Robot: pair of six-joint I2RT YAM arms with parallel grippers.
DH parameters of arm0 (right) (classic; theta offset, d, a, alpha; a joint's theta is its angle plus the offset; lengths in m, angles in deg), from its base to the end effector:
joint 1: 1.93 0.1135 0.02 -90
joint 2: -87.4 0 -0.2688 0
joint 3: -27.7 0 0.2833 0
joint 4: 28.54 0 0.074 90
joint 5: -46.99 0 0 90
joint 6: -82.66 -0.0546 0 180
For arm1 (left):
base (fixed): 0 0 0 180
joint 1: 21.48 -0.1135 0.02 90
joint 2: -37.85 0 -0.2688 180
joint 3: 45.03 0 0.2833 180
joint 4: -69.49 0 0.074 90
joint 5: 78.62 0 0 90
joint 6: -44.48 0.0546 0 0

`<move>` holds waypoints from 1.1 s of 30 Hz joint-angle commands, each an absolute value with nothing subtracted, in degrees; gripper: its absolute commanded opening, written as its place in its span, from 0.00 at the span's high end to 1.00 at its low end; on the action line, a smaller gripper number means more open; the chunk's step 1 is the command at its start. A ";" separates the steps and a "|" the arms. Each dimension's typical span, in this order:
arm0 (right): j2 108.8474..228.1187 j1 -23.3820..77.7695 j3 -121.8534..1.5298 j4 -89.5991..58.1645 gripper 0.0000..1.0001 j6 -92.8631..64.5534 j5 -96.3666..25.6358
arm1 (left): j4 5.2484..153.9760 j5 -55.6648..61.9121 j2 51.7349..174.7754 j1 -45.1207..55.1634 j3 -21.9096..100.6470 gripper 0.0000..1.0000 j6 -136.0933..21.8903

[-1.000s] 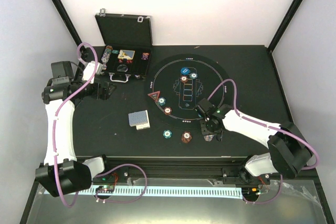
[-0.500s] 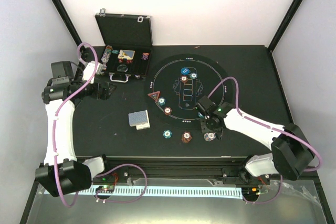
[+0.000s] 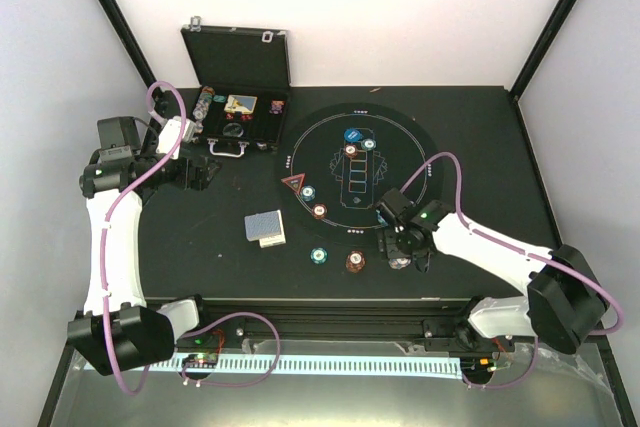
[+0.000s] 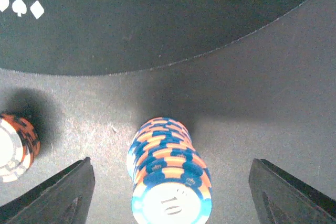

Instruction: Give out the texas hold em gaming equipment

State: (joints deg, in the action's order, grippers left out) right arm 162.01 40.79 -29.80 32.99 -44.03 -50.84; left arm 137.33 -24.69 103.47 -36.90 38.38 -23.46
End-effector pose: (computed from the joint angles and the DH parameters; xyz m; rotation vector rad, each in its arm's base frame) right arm 0.1848 0.1605 0.1637 -0.1329 2.8991 0.0316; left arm 0.2540 0.0367 0.3543 0.3978 2.2403 -0.4328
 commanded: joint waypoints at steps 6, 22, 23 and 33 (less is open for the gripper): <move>161.38 43.35 -28.56 34.95 0.25 -47.23 -49.94 | 136.82 -24.65 103.41 -37.21 39.01 0.01 -23.46; 162.56 45.55 -28.69 35.84 0.33 -48.36 -50.95 | 136.82 -24.62 103.55 -37.22 39.01 0.01 -23.68; 162.67 45.59 -28.73 35.90 0.33 -48.52 -51.18 | 136.82 -24.64 103.51 -37.21 39.01 0.01 -23.64; 163.08 46.00 -28.82 36.13 0.48 -48.82 -51.96 | 136.74 -24.54 103.73 -37.21 38.94 0.01 -23.46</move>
